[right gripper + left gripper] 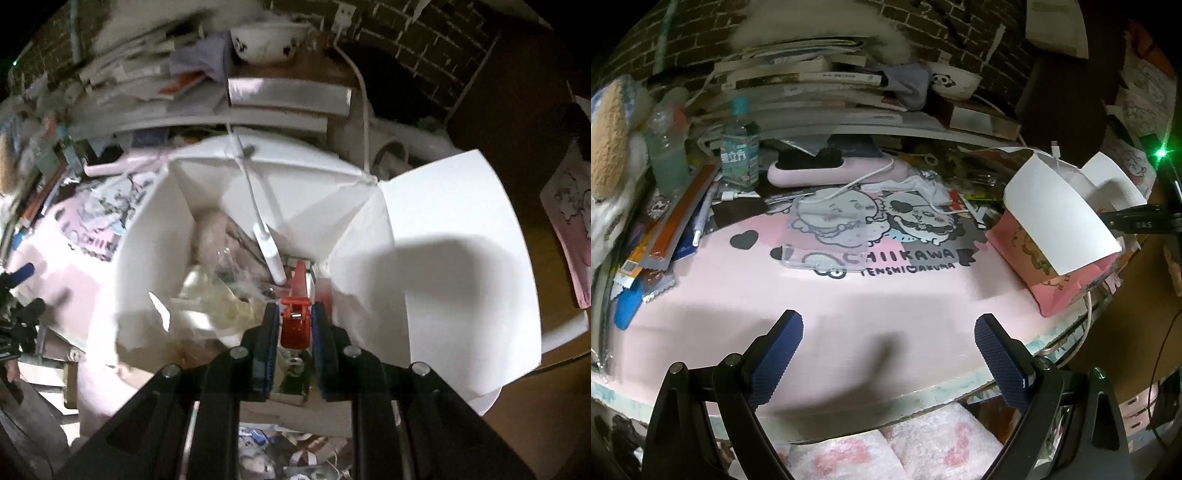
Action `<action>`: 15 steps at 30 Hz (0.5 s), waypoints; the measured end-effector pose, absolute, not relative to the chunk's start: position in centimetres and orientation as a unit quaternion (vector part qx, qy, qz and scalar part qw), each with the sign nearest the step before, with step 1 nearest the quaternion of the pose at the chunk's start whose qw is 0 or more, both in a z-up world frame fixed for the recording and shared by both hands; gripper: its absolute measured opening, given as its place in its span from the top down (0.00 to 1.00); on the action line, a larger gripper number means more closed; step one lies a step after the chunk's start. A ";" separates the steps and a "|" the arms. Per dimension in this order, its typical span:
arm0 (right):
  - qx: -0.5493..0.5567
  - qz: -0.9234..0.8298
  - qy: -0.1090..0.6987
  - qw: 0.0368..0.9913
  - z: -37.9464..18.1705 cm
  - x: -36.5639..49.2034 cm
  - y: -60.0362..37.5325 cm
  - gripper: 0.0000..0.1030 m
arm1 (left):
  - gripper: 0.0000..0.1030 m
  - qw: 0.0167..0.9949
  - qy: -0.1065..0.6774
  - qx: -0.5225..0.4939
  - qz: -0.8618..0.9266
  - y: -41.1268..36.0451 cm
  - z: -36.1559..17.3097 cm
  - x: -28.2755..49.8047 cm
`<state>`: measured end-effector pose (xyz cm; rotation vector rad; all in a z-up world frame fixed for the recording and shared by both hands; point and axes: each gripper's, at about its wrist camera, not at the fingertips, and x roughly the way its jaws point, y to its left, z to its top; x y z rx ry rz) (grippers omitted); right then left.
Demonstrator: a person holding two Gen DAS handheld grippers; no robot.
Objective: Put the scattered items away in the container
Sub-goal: 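Lower the red clip into the box and open the right gripper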
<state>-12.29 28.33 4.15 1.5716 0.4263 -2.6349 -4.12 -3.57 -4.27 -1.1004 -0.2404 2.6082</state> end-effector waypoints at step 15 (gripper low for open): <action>0.478 -0.859 0.182 -0.018 6.1 -11.6 27.8 0.28 | 0.10 0.137 -0.087 -0.381 0.910 -4.2 -4.4 -4.1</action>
